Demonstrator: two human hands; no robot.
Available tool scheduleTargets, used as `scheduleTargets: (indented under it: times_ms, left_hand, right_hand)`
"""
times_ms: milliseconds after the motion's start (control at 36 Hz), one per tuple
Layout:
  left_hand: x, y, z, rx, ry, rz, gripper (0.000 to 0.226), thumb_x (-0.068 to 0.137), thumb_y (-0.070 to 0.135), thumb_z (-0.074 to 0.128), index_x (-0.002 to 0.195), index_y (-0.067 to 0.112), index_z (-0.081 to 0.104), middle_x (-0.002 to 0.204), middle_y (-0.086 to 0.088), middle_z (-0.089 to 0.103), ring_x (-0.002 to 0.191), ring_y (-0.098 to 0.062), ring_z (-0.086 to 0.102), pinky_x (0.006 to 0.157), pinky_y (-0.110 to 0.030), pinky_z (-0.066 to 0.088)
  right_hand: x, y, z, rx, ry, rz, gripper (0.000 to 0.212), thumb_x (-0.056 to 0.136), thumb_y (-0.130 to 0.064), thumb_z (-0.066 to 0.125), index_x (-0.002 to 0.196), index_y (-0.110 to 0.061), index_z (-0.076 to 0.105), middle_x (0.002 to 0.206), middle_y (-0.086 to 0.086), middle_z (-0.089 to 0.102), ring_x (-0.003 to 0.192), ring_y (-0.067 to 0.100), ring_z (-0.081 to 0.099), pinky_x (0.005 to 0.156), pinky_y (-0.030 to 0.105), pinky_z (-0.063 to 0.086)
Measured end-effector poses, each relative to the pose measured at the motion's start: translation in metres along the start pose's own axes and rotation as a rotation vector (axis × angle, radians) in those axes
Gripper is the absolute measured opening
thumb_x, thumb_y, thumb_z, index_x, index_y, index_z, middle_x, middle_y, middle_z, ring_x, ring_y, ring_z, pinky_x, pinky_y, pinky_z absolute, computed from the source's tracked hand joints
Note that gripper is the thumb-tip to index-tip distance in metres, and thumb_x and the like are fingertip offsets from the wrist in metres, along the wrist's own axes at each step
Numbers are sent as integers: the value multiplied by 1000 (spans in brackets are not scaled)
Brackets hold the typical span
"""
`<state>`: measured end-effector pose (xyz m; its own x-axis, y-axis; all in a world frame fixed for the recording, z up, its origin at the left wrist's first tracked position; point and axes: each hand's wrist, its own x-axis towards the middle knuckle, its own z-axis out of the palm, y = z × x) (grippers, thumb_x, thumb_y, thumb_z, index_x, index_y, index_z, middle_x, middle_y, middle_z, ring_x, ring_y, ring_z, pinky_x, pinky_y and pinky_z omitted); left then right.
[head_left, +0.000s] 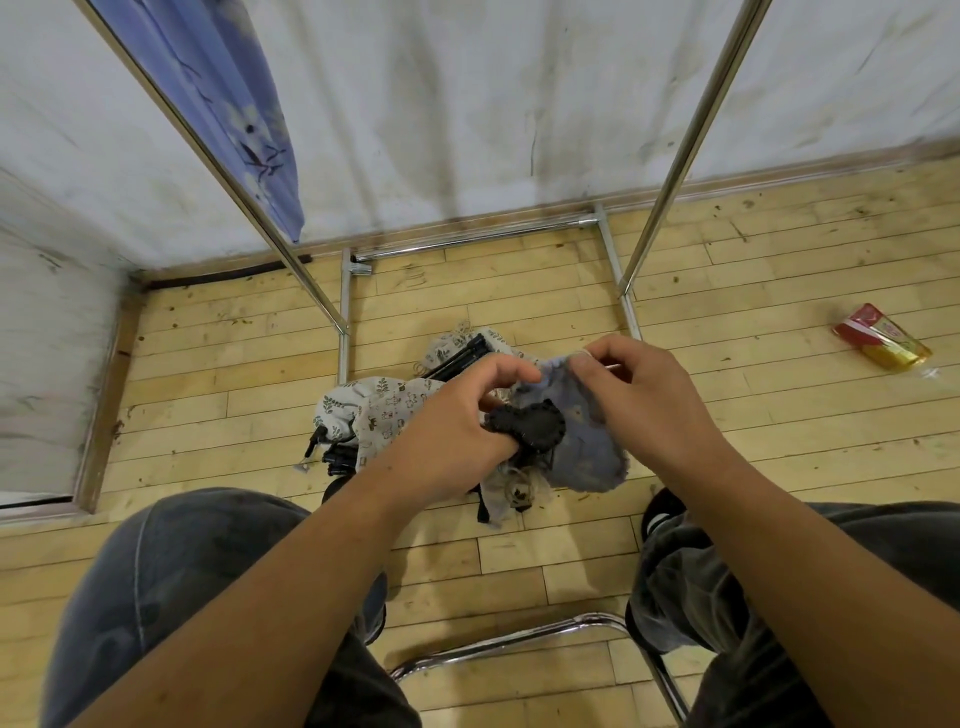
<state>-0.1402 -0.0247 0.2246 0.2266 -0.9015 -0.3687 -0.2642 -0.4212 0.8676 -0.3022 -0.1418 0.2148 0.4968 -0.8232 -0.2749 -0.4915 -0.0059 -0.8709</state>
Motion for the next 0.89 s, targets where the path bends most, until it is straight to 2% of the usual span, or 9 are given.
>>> scheduleTargets:
  times_ms: [111,194,278,389,444,528,667,778,889]
  left_hand:
    - [4,-1,-1,-37,70,-14,56,84,-8,67,111,40,57,122,23,61,97,1,61,66,-18,56]
    - [7,-6,-2,-28,153,-48,51,86,-5,66,114,38,58,122,19,62,93,2,63,66,-18,57]
    - [11,-13,-5,3,245,-106,51,87,-4,64,118,36,59,120,18,63,98,3,61,66,-10,51]
    - [14,-20,-9,111,329,-179,53,87,-1,61,126,34,60,119,13,65,90,0,62,59,-13,51]
    - [15,-23,-9,179,340,-197,50,89,0,59,128,32,61,117,10,64,85,-3,62,53,-12,46]
    - [17,-25,-9,260,315,-239,44,91,2,57,125,29,65,114,5,64,80,-6,60,56,-16,42]
    - [19,-36,-11,293,213,-352,24,99,12,49,113,23,65,96,1,69,78,-11,62,64,-31,53]
    - [18,-39,-7,198,100,-468,19,106,19,40,112,26,57,89,-2,67,73,-17,59,61,-28,43]
    - [18,-40,-5,187,51,-525,23,104,13,39,92,17,58,83,-10,57,73,-21,49,64,-32,38]
  right_hand:
    - [0,-3,-1,72,-20,55,27,101,-32,57,78,-22,68,81,4,68,72,10,58,72,37,53]
    - [-2,-5,-1,78,-71,48,32,101,-33,57,73,-21,66,71,-5,62,63,3,52,65,29,46]
    - [-6,-9,-1,92,-135,22,36,102,-33,58,68,-24,64,69,-6,60,58,1,49,63,24,43]
    - [-8,-11,0,86,-166,-4,31,102,-34,59,76,-20,68,84,14,64,70,10,52,68,29,45]
    - [-8,-12,0,117,-160,1,29,102,-31,59,78,-18,69,80,11,64,70,10,52,65,27,42]
    - [-7,-14,-1,183,-165,13,28,103,-24,57,79,-13,66,70,-7,64,61,7,50,57,19,41]
    - [-9,-14,-2,258,-207,-6,27,104,-22,56,85,-5,63,71,1,60,61,19,44,54,29,38]
    - [-8,-13,-3,315,-204,1,28,104,-23,57,89,1,61,70,5,53,62,23,39,55,34,37]
    - [-7,-12,-3,349,-186,-7,26,104,-22,59,92,0,65,67,4,51,56,15,41,53,33,39]
